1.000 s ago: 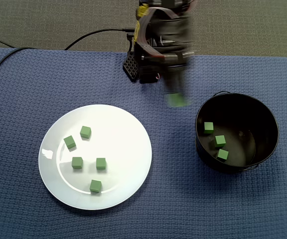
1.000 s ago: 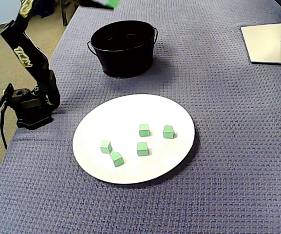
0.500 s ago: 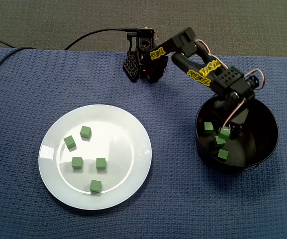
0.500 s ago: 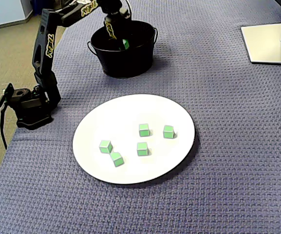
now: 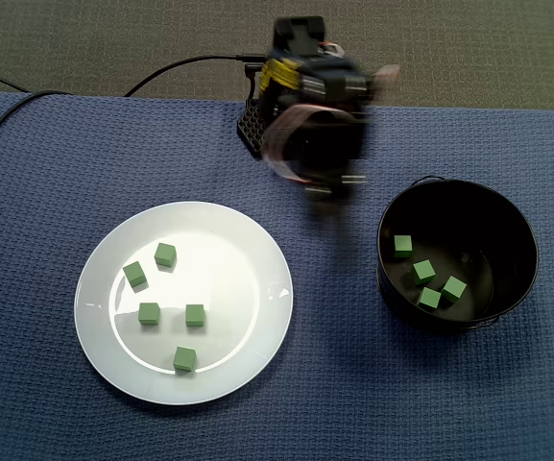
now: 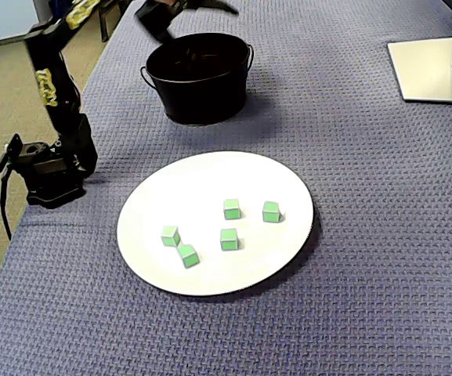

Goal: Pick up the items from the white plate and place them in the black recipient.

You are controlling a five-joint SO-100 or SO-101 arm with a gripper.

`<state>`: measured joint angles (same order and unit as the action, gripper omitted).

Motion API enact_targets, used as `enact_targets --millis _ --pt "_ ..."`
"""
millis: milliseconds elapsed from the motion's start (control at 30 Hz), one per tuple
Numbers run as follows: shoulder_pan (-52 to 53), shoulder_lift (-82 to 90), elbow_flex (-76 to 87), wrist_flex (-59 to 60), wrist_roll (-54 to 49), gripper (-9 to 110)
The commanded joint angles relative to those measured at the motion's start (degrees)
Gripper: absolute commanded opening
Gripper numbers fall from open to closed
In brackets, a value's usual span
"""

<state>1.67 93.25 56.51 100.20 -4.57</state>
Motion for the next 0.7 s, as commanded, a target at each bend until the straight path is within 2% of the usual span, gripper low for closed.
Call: enact_targets --millis 0,100,200,433,667 --pt "24.08 6.33 15.03 -4.39 -2.64 47" --pt "33.22 6.33 31.99 -15.64 -8.09 47" --pt "37.35 4.39 44.21 -28.3 -15.12 42" --pt "42.71 -5.1 44.82 -31.38 -24.61 39" --pt "43.59 -11.78 42.45 -36.39 -27.86 38"
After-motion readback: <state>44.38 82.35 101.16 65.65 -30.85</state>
